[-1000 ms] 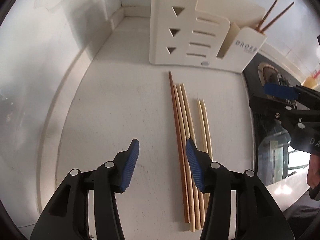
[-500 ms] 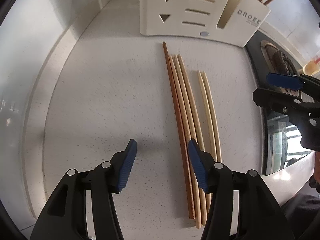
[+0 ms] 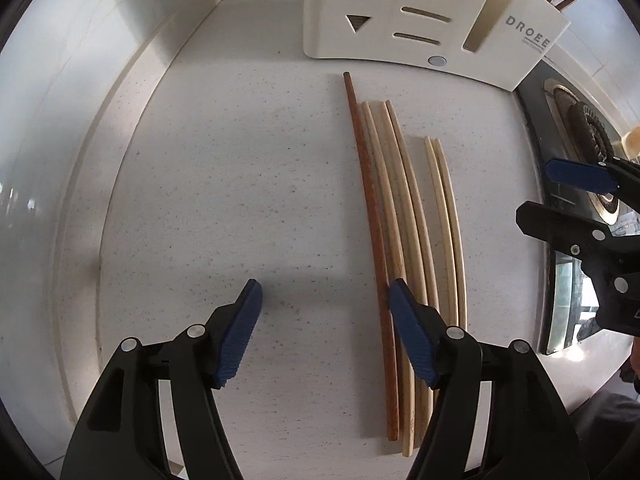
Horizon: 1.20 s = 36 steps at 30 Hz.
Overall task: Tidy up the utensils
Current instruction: 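Move both tools back toward the remaining chopsticks on the counter, then grasp the last reddish chopstick with the left tool while the right tool grasps a pale chopstick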
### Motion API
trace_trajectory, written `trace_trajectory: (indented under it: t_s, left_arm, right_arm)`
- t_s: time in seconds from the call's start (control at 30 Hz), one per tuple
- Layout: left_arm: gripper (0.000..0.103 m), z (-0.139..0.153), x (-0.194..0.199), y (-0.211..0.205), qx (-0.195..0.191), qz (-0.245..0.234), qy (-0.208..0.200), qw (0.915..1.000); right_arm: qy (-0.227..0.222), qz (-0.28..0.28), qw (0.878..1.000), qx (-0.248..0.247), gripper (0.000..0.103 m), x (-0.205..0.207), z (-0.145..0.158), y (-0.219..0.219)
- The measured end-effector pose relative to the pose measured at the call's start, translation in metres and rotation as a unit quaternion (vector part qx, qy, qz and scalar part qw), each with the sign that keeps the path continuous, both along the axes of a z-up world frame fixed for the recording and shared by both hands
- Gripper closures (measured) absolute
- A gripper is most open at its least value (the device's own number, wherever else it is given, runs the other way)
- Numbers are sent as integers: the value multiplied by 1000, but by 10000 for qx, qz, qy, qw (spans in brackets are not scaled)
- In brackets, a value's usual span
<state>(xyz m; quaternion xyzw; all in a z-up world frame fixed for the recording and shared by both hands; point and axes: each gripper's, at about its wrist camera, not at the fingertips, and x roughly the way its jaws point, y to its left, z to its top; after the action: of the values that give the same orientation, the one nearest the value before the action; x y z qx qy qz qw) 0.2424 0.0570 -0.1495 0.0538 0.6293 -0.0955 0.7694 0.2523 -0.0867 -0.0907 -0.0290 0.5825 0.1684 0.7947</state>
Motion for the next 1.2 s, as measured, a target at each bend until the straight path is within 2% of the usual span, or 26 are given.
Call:
trace_trajectory:
  t_s: [0.17, 0.33, 0.43, 0.53, 0.6, 0.73, 0.9, 1.2]
  left_arm:
    - [35, 1, 5, -6, 92, -126, 67, 9999]
    - [35, -1, 9, -16, 352, -336, 242, 9985]
    - [39, -1, 15, -16, 400, -317, 402, 9979]
    - [57, 4, 26, -13, 442, -255, 545, 9972]
    - [74, 9, 18, -14, 475, -249, 623, 9966]
    - [95, 11, 23, -10, 554, -225, 652, 9961]
    - [97, 15, 22, 3, 460, -78, 635, 9969]
    - [97, 43, 19, 26, 111, 134, 215, 9996]
  right_arm:
    - [190, -4, 9998, 43, 36, -4, -5, 1]
    - [287, 6, 9996, 21, 36, -6, -5, 5]
    - [379, -47, 9993, -7, 36, -7, -8, 10]
    - [466, -70, 9989, -63, 36, -7, -11, 13]
    - [510, -73, 9987, -60, 36, -7, -14, 15]
    - [584, -77, 9982, -93, 36, -10, -16, 19]
    - [646, -97, 9978, -129, 36, -5, -16, 29]
    - [800, -138, 9961, -332, 36, 1, -24, 43]
